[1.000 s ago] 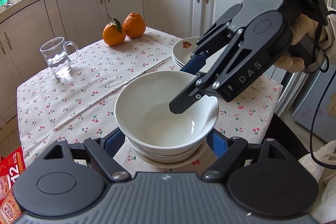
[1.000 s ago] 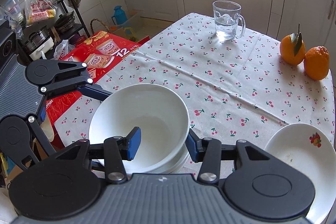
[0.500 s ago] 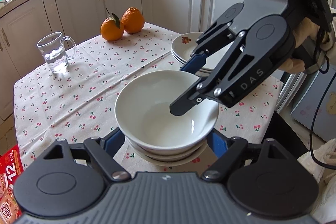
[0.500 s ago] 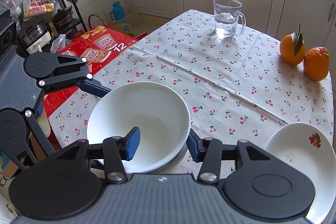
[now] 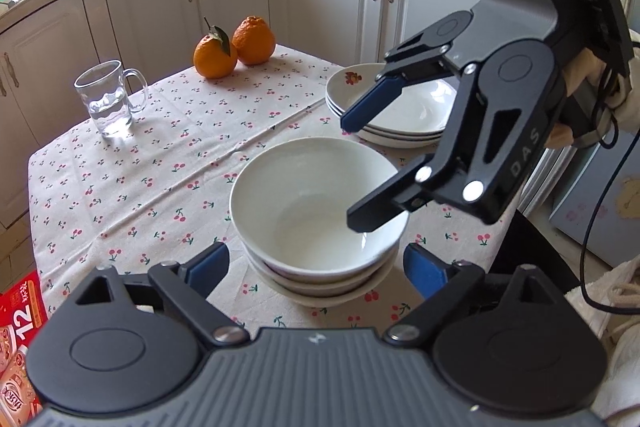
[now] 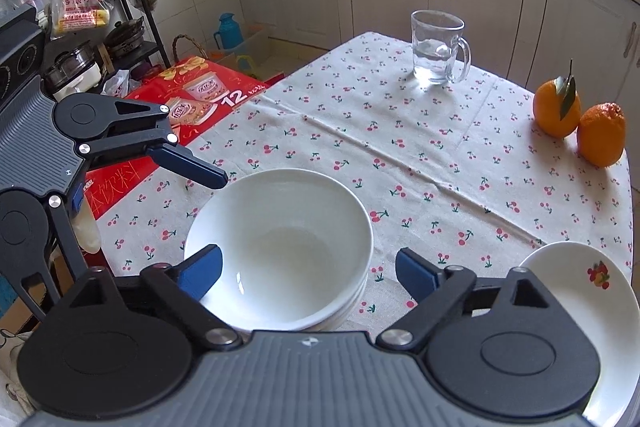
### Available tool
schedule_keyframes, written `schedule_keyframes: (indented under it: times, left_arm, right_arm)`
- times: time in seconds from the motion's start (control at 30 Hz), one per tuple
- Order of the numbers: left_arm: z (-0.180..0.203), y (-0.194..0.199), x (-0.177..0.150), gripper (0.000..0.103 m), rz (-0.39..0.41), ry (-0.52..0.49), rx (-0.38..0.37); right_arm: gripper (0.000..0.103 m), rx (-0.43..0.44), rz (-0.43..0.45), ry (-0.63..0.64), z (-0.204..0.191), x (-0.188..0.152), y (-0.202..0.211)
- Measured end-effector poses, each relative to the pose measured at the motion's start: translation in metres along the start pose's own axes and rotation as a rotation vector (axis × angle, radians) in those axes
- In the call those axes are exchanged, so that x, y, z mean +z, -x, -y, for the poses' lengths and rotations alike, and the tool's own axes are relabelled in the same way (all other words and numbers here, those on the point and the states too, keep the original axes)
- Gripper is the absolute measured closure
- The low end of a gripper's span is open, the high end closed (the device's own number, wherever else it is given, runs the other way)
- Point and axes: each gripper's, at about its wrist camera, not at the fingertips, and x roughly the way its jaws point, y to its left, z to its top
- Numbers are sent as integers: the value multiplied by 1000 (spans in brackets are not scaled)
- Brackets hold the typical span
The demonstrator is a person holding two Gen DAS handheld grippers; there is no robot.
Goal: Organize plates and bowls
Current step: 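Grip the bowl stack with both grippers from opposite sides and lift it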
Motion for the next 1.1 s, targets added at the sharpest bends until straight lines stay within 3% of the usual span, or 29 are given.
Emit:
schedule_keyframes:
  times: [0.1, 0.3, 0.6, 1.1]
  left_arm:
    - [2, 5, -5, 9, -1, -6, 0]
    - [1, 9, -15, 9, -17, -24, -9]
    - [-6, -21, -24, 9, -83, -45, -30]
    - [-20, -54, -18, 10, -109, -208, -146]
  right_arm:
    - [0, -12, 20, 29, -5, -5, 7]
    - [0, -70, 15, 124, -16, -25, 18]
    - [0, -141, -52, 233, -27, -57, -6]
    - [0, -75, -102, 343, -28, -51, -48]
